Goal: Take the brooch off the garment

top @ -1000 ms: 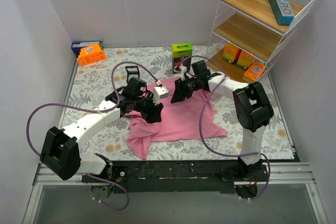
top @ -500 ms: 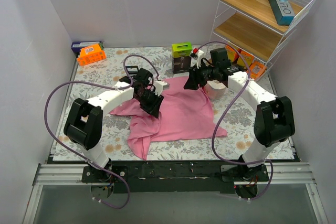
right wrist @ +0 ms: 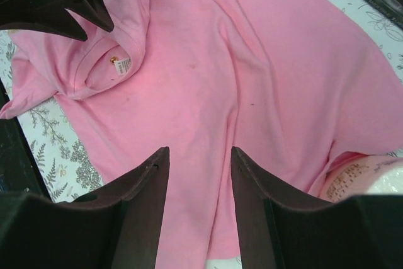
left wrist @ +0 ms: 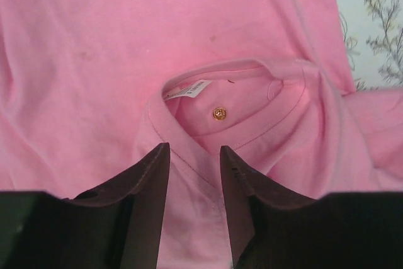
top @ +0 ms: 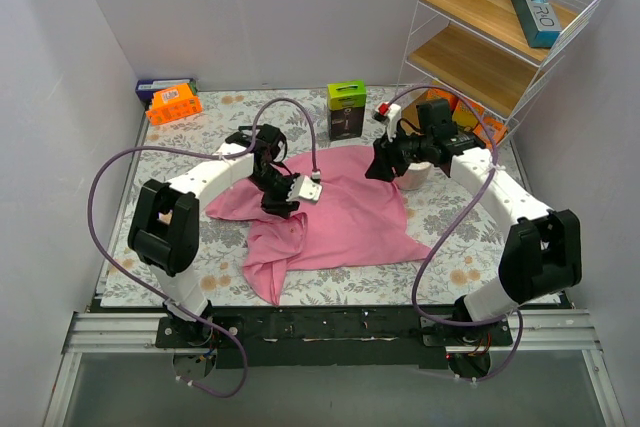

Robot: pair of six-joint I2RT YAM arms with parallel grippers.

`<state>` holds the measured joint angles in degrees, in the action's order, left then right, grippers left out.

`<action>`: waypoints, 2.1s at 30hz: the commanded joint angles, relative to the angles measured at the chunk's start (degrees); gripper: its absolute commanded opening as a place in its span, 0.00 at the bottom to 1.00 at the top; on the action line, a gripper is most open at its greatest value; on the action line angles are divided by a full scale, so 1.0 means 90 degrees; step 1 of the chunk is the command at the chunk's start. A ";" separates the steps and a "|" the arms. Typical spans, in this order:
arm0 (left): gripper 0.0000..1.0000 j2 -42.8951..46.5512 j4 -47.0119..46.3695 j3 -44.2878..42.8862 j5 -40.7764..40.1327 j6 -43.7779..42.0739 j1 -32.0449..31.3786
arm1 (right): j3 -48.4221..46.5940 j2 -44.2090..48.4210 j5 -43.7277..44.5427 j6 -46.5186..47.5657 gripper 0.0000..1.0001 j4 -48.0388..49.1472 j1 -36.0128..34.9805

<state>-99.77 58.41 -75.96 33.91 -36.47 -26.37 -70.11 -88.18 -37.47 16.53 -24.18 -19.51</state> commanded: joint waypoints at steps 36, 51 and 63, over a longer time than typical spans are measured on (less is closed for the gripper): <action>0.21 -0.0633 0.0267 0.0579 -0.0457 -0.5723 -0.0410 | 0.0661 0.0706 -0.0221 -0.0001 0.48 -0.0252 0.0898; 0.21 -0.0702 0.0258 0.0608 -0.0389 -0.5977 -0.0429 | 0.0729 0.0677 -0.0201 -0.0060 0.48 -0.0204 0.0947; 0.18 -0.0585 0.0258 0.0696 -0.0301 -0.6007 -0.0488 | 0.0739 0.0638 -0.0241 -0.0099 0.48 -0.0174 0.0966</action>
<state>-107.15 60.80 -70.54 29.39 -83.53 -29.93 -63.83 -82.30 -38.13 16.36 -27.83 -11.20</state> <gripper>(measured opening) 0.184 0.480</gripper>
